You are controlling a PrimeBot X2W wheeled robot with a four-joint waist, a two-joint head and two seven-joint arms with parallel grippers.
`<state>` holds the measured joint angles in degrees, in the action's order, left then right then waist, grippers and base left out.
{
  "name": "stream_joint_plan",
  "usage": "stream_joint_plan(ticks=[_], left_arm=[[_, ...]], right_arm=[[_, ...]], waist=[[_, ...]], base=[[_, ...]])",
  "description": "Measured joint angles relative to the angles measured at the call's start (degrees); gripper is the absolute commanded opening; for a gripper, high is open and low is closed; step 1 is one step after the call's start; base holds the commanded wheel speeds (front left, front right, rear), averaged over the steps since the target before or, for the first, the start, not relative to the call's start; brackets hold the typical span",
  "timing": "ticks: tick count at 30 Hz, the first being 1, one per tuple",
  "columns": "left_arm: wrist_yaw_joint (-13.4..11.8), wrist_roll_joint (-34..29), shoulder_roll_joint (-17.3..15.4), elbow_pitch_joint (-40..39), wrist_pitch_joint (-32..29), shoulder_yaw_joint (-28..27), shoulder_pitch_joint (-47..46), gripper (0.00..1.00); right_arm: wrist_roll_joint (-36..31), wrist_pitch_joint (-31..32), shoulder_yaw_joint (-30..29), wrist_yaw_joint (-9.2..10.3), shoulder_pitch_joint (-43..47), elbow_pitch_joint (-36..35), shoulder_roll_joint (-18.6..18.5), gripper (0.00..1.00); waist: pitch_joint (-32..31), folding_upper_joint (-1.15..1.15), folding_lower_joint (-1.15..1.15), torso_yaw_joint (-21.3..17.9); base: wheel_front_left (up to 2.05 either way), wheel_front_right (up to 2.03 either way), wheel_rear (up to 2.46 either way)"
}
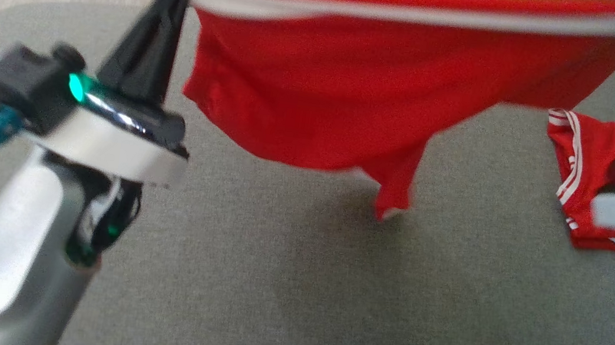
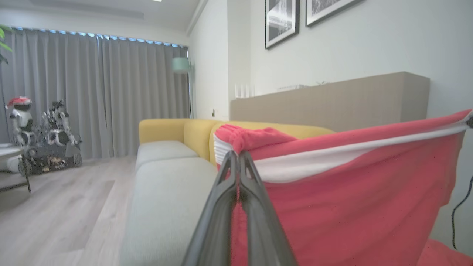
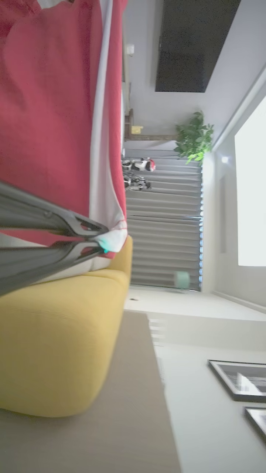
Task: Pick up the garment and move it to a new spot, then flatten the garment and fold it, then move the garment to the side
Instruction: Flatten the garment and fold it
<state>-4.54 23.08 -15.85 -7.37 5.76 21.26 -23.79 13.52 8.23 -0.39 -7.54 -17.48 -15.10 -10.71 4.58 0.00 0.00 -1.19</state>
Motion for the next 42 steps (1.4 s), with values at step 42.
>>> stream_joint_plan(ticks=[42], left_arm=[[8.62, 4.72, 12.61, 63.06, 8.03, -1.6, -41.63, 0.0]], right_arm=[[12.72, -10.02, 14.88, 0.0, -46.68, 63.51, 2.24, 0.0]], waist=[[7.76, 0.0, 0.0, 2.09]], base=[[0.0, 0.0, 0.0]])
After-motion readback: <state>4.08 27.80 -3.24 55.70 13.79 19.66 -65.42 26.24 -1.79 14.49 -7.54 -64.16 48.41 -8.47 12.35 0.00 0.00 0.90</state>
